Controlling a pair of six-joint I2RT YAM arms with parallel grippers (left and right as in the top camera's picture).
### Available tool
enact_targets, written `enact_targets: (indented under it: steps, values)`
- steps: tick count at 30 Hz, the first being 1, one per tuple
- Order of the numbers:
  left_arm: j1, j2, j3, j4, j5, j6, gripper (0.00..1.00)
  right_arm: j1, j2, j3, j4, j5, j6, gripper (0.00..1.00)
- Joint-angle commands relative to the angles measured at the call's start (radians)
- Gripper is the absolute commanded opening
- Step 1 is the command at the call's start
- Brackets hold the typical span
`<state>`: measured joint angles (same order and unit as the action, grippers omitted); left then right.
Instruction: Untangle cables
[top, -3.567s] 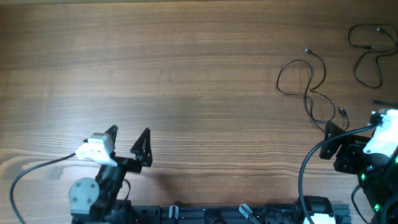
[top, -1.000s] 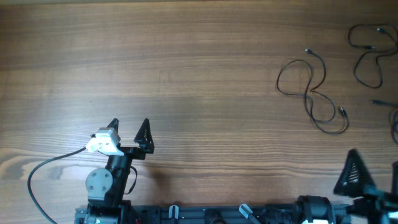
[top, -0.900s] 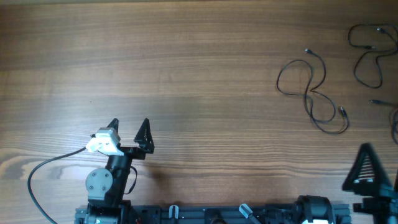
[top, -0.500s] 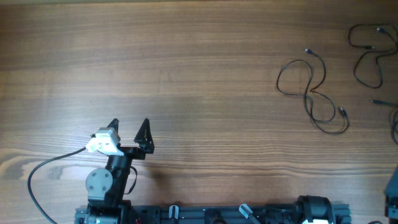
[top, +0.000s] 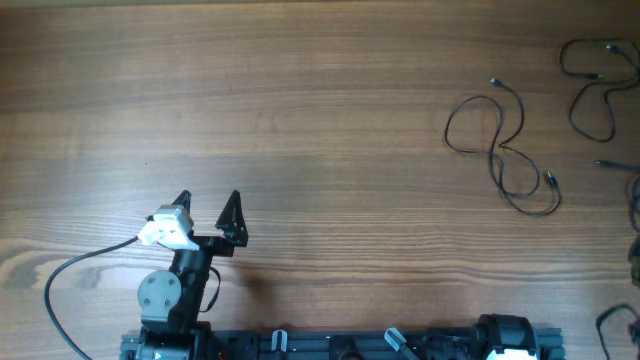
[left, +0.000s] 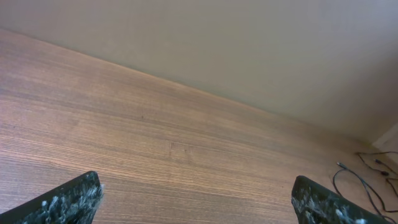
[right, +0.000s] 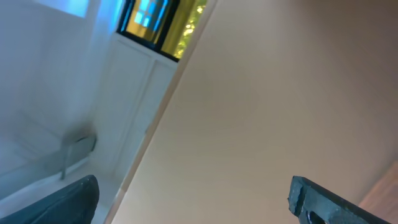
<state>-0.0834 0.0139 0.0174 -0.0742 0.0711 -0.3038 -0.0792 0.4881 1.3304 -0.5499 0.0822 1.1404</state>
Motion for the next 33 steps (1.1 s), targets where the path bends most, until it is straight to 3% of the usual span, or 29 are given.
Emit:
enact_targets:
  steps: [1, 16, 33]
  values:
    - [-0.004, -0.006, -0.011, 0.002, -0.017, 0.008, 1.0, 0.0, 0.016, 0.003, 0.003, 0.037, 0.011, 1.0]
    - [-0.004, -0.006, -0.011, 0.002, -0.017, 0.008, 1.0, 0.0, -0.031, 0.003, -0.012, -0.155, 0.015, 1.0]
    - [-0.004, -0.006, -0.011, 0.003, -0.017, 0.008, 1.0, 0.0, -0.445, -0.043, -0.105, -0.145, 0.038, 1.0]
